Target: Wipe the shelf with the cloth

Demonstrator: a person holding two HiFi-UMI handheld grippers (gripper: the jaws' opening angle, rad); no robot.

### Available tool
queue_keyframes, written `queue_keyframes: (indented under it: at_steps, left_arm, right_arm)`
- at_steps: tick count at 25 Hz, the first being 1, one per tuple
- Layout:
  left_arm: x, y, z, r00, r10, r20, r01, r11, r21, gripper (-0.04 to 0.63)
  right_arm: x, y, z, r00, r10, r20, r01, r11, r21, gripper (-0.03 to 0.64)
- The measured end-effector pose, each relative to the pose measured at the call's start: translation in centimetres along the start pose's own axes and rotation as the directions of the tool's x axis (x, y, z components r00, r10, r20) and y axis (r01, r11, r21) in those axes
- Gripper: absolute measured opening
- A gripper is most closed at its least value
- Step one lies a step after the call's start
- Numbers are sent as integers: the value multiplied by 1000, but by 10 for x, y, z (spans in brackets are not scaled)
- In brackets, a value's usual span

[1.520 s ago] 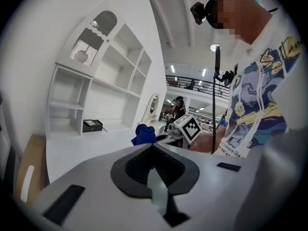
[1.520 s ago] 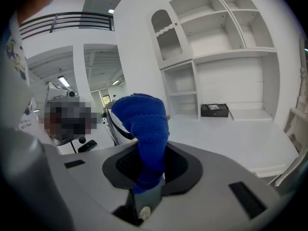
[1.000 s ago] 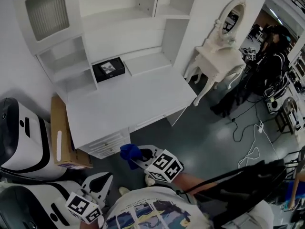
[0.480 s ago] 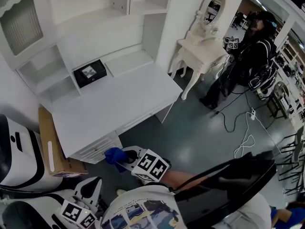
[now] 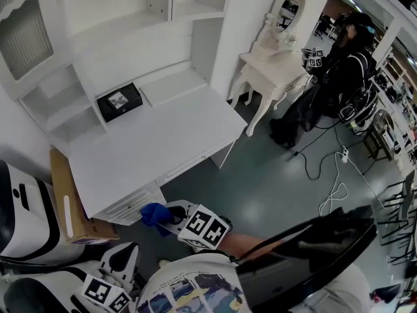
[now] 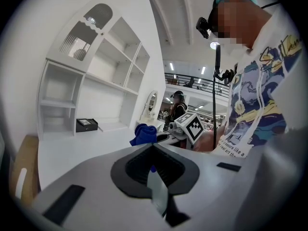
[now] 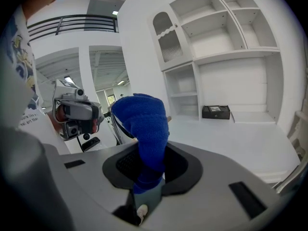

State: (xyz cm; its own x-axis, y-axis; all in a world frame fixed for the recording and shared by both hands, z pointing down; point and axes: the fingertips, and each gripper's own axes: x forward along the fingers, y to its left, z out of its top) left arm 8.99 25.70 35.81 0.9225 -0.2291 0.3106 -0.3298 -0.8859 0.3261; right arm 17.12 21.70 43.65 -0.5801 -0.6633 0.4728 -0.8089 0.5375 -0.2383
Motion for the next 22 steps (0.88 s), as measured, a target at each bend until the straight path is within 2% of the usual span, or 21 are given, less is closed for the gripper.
queue_keyframes:
  at_steps: [22]
  left_arm:
    - [13,-10,0,1000,-11,-15,11,1000,9,12]
  right_arm:
    - [-14,-12,-6,1000,-8,-8,8,1000,-5,101]
